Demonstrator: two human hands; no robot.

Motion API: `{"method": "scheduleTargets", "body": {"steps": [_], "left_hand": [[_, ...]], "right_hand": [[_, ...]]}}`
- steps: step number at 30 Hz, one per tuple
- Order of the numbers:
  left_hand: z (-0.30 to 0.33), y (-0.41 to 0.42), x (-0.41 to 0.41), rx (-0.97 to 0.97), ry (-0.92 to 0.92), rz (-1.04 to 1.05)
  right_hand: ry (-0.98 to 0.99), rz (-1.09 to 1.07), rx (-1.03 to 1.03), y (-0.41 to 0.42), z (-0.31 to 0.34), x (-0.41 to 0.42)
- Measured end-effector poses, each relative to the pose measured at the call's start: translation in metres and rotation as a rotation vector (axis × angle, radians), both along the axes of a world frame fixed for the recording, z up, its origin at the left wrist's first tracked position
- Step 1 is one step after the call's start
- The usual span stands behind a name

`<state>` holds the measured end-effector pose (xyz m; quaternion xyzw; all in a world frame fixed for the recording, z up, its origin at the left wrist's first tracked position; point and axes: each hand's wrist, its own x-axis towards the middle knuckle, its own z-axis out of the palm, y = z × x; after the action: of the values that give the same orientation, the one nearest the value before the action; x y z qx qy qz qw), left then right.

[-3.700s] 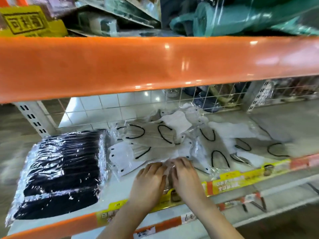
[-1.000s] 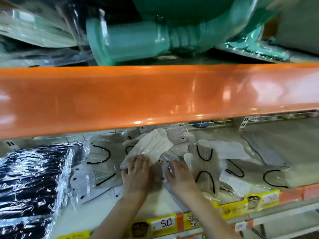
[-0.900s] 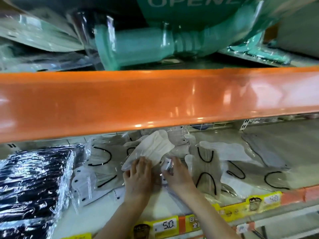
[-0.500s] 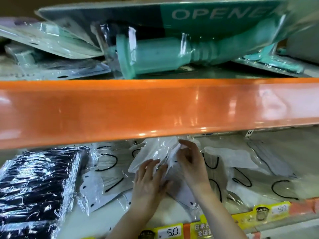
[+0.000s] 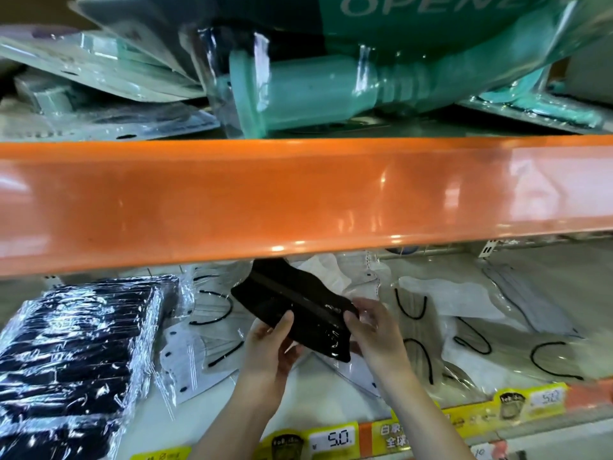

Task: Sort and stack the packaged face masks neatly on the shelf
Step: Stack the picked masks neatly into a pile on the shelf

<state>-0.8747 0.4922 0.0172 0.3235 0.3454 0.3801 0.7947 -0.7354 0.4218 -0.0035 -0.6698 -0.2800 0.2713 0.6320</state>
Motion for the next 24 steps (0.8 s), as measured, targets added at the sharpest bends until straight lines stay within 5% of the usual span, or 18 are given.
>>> {"method": "scheduleTargets", "body": {"steps": [6,9,11,14,18,24], "left_hand": [[-0.005,0.013,-0.031,0.198,0.322,0.092],[-0.007,0.026,-0.046,0.200,0.344,0.156],[-0.009,0.034,-0.057,0.170,0.335,0.220],[-0.006,0.038,-0.071,0.167,0.286,0.274],[-0.007,0.038,-0.094,0.257,0.299,0.334],[-0.025,0.056,-0.161,1.025,0.927,0.514]], "right_hand": [[-0.308,-0.013,-0.113,0.009,-0.011,-0.003],[-0.846,-0.101,-0.046,0.019,-0.014,-0.015],[-1.103,0.086,-0.007,0.023,-0.015,-0.031],[-1.272,0.331,-0.069,0.032,-0.023,-0.053],[-1.287,0.285,-0.047,0.043,-0.031,-0.077],[-1.347,0.244,-0.073,0.065,-0.030,-0.114]]}}
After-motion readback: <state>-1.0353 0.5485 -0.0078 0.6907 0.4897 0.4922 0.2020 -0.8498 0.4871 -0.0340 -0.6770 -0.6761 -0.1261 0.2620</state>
